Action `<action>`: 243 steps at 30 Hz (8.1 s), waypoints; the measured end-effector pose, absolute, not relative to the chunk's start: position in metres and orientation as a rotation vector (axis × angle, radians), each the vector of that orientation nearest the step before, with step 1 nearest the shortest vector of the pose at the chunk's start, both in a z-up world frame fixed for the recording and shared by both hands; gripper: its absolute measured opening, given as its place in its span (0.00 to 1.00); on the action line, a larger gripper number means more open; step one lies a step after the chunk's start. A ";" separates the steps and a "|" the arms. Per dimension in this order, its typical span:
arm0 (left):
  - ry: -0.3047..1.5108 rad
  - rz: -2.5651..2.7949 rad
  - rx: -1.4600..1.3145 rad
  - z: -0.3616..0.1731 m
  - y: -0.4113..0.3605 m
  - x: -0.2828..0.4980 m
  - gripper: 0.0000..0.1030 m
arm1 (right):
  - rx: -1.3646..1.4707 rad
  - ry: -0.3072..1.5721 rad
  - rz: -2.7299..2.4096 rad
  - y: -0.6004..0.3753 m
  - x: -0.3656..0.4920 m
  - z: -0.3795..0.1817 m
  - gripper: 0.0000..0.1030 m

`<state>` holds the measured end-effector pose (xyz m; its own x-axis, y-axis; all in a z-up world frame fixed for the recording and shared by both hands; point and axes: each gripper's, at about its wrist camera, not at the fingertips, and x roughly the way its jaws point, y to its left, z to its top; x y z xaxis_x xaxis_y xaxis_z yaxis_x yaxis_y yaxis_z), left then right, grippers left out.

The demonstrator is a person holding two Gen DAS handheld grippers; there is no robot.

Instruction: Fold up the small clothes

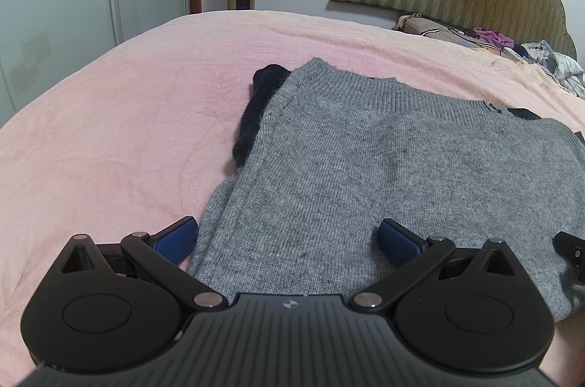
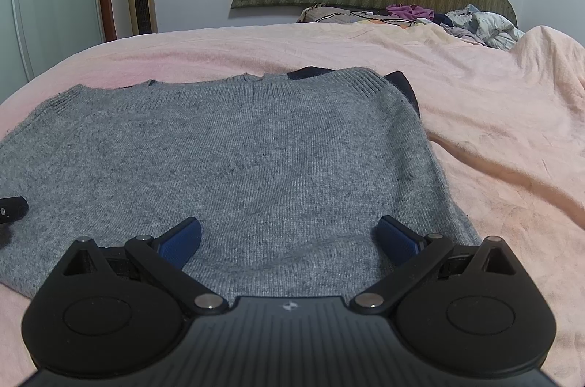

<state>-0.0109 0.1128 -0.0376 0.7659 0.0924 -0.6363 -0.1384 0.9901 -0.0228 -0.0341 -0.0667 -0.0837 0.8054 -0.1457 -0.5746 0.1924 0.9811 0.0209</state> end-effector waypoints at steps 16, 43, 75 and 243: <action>0.702 0.107 -0.076 -0.032 0.116 -0.010 1.00 | 0.052 0.602 -0.141 -0.060 -0.035 -0.072 1.00; 0.867 -0.070 -0.188 0.010 0.209 0.115 1.00 | -0.466 0.458 0.286 0.118 -0.065 -0.050 1.00; 0.845 -0.223 -0.390 0.047 0.145 0.176 0.16 | -0.322 0.323 0.285 0.108 -0.049 -0.037 0.09; 0.717 -0.620 -0.559 0.038 0.050 0.152 0.36 | 0.707 0.508 0.525 -0.221 0.076 -0.010 0.20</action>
